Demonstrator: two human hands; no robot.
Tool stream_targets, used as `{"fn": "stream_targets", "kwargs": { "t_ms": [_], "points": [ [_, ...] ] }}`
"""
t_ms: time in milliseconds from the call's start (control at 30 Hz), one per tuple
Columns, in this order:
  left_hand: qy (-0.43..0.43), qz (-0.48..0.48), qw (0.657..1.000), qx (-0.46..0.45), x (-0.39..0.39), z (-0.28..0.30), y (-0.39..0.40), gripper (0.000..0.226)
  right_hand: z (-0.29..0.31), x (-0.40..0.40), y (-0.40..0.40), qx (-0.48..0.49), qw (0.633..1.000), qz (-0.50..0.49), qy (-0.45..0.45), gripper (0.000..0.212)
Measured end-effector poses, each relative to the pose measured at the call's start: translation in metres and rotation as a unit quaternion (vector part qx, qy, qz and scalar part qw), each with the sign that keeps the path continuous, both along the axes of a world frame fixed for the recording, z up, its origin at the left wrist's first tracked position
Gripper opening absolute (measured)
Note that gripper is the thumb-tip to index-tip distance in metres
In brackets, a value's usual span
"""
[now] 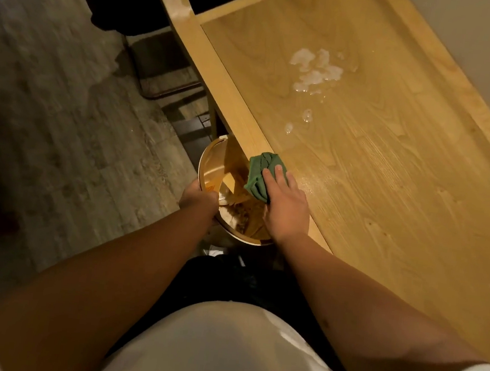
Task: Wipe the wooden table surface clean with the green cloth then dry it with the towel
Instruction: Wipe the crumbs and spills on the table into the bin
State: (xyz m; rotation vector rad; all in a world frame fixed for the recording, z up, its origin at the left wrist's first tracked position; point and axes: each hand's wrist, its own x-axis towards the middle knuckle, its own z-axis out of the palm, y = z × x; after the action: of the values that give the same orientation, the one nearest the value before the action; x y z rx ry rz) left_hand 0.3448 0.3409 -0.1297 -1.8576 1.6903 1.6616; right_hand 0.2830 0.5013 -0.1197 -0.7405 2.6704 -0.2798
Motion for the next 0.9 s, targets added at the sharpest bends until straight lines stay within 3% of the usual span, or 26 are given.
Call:
{"fn": "stream_targets", "kwargs": {
  "t_ms": [267, 433, 533, 667, 767, 900],
  "points": [
    [0.023, 0.001, 0.999, 0.032, 0.006, 0.005, -0.020, 0.036, 0.010, 0.011, -0.011, -0.026, 0.999, 0.001, -0.034, 0.072],
    [0.036, 0.020, 0.997, 0.059, 0.004, 0.003, -0.026, 0.038, 0.013, 0.020, -0.029, -0.107, 0.991, -0.023, -0.077, 0.066],
    [0.029, 0.027, 0.998, 0.041, 0.001, 0.001, -0.028, 0.039, 0.017, 0.014, -0.034, -0.190, 0.970, -0.092, -0.119, 0.063],
    [0.012, -0.006, 1.000, 0.000, -0.008, -0.001, -0.036, 0.037, 0.031, -0.023, -0.038, -0.298, 0.915, -0.216, -0.166, 0.058],
    [-0.005, -0.011, 1.000, -0.011, -0.019, -0.001, -0.041, 0.037, 0.041, -0.069, -0.034, -0.307, 0.903, -0.263, -0.146, 0.058],
    [-0.010, 0.000, 1.000, -0.013, -0.028, 0.001, -0.047, 0.038, 0.054, -0.147, -0.009, -0.284, 0.917, -0.275, -0.057, 0.059]
  ]
}}
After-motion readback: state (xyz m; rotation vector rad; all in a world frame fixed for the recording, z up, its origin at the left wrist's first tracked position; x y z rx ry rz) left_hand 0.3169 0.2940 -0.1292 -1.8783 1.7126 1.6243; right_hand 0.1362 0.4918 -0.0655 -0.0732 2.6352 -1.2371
